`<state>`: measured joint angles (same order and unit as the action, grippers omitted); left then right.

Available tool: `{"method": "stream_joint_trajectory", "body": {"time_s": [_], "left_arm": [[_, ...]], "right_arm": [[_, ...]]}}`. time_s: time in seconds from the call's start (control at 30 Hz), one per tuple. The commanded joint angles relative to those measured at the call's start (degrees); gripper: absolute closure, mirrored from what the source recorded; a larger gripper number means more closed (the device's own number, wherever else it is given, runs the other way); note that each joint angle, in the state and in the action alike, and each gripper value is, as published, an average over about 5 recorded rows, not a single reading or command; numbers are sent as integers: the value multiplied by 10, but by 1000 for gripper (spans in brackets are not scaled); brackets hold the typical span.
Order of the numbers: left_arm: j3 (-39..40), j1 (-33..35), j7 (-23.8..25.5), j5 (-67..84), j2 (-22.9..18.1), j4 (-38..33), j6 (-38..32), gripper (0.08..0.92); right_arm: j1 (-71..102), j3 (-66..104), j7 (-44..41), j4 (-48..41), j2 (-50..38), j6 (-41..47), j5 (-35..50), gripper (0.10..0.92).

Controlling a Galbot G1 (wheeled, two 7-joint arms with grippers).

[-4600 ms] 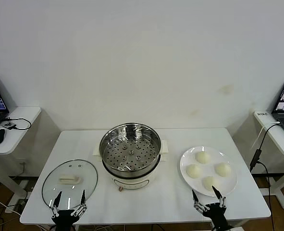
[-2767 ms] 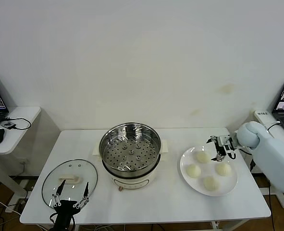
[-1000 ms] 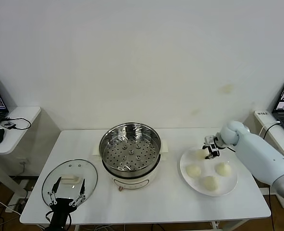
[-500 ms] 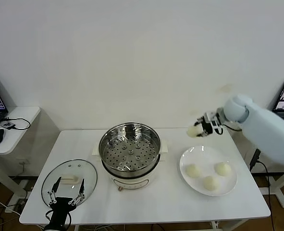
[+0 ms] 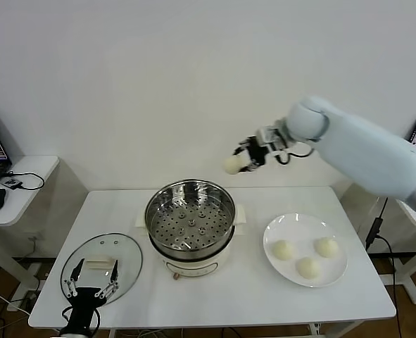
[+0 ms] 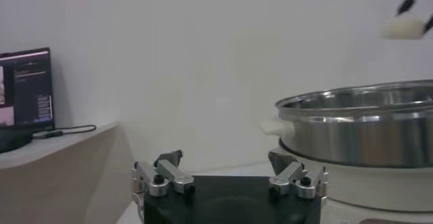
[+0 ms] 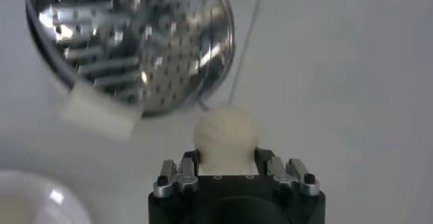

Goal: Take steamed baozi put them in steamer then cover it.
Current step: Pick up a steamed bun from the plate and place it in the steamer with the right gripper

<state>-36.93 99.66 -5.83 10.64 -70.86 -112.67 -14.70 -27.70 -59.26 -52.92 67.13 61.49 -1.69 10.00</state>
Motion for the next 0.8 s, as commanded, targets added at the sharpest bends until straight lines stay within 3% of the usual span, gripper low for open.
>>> {"method": "stream_joint_trajectory", "body": {"time_s": [0.03,0.8], "left_arm": [[-6,1,0,7,1,4,0,177],[-12,10,-1,-11,-14,10,-17,177]], "right_arm": [[-35,-76,19,-45,112,-51,20,498],[49,-93,59,-172,189,-221,-218,474]]}}
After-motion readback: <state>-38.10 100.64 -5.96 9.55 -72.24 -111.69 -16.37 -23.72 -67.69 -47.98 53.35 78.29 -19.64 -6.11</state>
